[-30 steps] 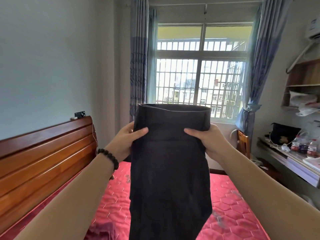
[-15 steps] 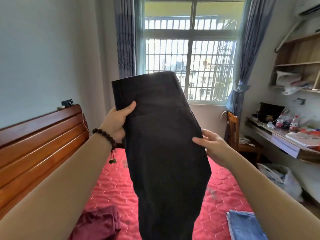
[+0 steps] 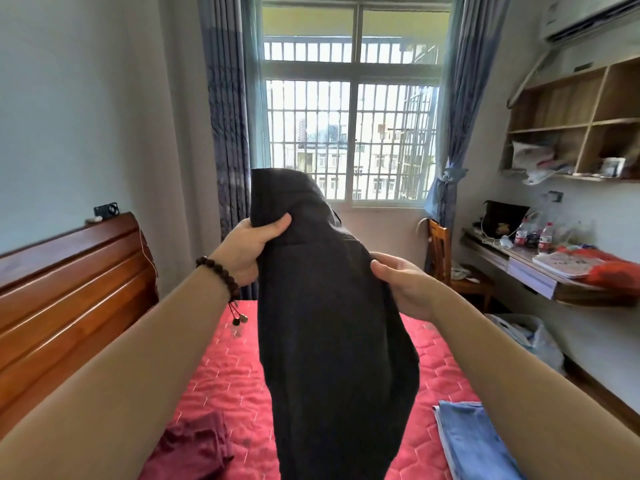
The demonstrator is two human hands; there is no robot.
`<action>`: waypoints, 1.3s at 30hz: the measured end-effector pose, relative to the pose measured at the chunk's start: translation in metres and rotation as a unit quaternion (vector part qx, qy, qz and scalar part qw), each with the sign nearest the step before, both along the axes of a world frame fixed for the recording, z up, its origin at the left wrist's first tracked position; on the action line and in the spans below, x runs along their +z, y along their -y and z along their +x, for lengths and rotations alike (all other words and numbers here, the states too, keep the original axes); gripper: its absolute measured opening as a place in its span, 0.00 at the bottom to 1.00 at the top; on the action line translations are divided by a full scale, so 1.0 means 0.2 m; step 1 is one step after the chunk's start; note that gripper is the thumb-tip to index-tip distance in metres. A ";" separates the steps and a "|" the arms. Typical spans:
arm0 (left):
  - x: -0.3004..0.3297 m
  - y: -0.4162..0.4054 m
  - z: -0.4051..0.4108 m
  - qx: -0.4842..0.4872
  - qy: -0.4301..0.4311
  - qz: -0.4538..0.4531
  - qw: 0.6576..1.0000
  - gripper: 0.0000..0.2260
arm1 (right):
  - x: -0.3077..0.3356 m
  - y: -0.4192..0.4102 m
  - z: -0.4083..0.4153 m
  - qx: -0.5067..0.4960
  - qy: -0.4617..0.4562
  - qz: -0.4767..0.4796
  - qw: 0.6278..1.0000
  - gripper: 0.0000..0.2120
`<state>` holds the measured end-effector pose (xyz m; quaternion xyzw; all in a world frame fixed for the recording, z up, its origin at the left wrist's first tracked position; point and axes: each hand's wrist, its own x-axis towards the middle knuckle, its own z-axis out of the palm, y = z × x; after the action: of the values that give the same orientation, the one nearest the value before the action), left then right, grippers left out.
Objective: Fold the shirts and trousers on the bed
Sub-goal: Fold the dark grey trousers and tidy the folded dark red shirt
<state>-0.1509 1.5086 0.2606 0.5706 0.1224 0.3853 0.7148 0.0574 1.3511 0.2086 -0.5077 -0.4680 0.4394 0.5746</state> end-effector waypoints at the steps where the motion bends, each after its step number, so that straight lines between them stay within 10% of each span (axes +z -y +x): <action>1: 0.01 0.01 -0.03 -0.009 -0.002 0.002 1.000 0.07 | 0.05 -0.02 -0.05 0.005 -0.027 0.019 0.999 0.32; 7: 0.06 0.07 -0.28 -0.046 -0.013 0.022 0.999 0.18 | 0.15 0.01 -0.24 -0.001 -0.086 -0.023 0.996 0.31; 11: 0.04 0.22 -0.37 -0.063 -0.017 0.031 0.997 0.17 | 0.17 0.14 -0.42 -0.007 -0.097 -0.024 0.995 0.12; 26: 0.01 0.63 -0.74 0.043 -0.074 0.048 0.995 0.10 | 0.21 0.66 -0.70 -0.107 0.051 0.125 0.985 0.10; 39: -0.51 0.37 -0.44 0.058 -0.037 0.001 0.998 0.07 | -0.20 0.35 -0.45 -0.193 0.011 0.048 0.980 0.13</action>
<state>-0.2380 1.4354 0.1592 0.5770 0.1811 0.4046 0.6860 -0.0326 1.2816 0.1678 -0.5648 -0.3880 0.2915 0.6674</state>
